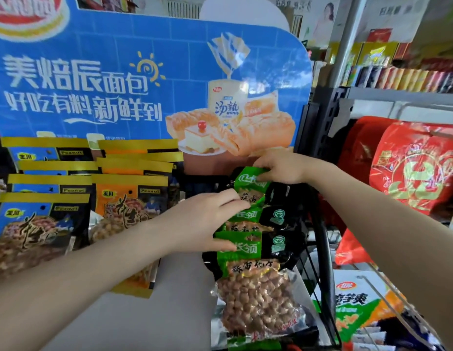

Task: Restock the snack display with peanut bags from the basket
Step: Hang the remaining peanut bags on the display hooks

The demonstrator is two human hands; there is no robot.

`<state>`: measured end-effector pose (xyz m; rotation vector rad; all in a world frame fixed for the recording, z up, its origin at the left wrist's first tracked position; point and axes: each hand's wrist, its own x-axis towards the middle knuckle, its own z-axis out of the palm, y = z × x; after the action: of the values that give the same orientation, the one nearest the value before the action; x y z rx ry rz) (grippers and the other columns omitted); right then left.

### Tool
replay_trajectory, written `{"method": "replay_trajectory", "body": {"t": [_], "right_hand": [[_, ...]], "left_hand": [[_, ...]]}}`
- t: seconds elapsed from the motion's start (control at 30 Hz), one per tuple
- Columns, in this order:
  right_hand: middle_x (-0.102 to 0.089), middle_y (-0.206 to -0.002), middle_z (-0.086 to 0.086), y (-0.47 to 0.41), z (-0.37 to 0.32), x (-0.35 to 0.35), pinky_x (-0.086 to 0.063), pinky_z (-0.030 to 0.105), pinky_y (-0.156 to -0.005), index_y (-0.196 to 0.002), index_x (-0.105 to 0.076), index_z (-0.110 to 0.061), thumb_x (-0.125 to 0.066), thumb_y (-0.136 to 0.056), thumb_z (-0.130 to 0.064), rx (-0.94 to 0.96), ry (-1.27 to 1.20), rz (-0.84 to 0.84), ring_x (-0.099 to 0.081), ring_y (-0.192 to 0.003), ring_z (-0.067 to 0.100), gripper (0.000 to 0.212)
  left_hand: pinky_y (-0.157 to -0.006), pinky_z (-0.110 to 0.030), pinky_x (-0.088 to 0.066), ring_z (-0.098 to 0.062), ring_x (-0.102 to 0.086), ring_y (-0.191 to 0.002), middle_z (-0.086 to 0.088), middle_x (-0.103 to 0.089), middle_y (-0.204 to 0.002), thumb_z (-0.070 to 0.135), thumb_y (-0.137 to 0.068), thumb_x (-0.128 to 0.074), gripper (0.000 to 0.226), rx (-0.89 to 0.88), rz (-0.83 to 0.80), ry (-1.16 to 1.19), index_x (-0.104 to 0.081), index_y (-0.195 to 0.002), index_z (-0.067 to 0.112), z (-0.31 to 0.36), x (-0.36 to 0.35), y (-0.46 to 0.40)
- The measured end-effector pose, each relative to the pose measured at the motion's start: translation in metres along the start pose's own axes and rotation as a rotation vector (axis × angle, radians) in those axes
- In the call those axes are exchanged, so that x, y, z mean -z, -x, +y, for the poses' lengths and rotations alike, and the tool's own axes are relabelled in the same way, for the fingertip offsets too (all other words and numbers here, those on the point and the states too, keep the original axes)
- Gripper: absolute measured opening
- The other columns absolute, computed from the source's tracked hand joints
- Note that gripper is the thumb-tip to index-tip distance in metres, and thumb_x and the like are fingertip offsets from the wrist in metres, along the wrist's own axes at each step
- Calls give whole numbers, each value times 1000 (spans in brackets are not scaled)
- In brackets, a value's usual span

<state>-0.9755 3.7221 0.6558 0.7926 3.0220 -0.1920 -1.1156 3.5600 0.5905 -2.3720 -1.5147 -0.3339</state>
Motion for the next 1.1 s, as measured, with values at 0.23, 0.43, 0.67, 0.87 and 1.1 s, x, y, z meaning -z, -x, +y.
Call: {"method": "replay_trajectory", "body": {"t": [0.23,0.43,0.67,0.87,1.1], "right_hand": [[-62,-126,14,-1,-18,45,-40,25,-96,-121,-60,-6,-63,-87,-17,-29,-224,636,-57,-116,26,36],[-65,-100,19,3,-26,60,-49,39,-78,-106,-64,2,-62,-87,-21,-169,-410,598,-60,-84,34,30],[-38,-61,6,8,-59,77,-30,31,-49,-110,-44,-13,-46,-86,0,-162,-193,708,-39,-50,23,27],[-70,-69,17,13,-65,69,-44,18,-42,-82,-62,2,-42,-90,-3,-421,-595,382,-62,-49,11,22],[-69,-102,16,14,-46,73,-57,12,-61,-105,-59,3,-57,-89,-4,-297,-799,199,-70,-72,10,17]], "left_hand": [[-77,-34,-53,-11,-55,-94,3,-43,-134,43,-80,-65,71,41,-36,71,-33,-141,26,-2,0,9],[-90,-37,-48,-9,-50,-108,11,-33,-142,42,-86,-57,67,61,-86,119,-23,-143,34,-5,0,14],[-66,-38,-59,-18,-63,-94,-2,-55,-126,30,-80,-58,55,-96,83,54,-46,-133,19,-3,-2,23],[-47,-21,-54,-5,-61,-63,2,-61,-117,25,-74,-74,59,-118,153,-62,-51,-127,17,4,-6,33],[-52,-20,-56,-10,-69,-80,0,-70,-107,30,-63,-83,64,-81,248,-201,-59,-121,13,10,-9,34]]}}
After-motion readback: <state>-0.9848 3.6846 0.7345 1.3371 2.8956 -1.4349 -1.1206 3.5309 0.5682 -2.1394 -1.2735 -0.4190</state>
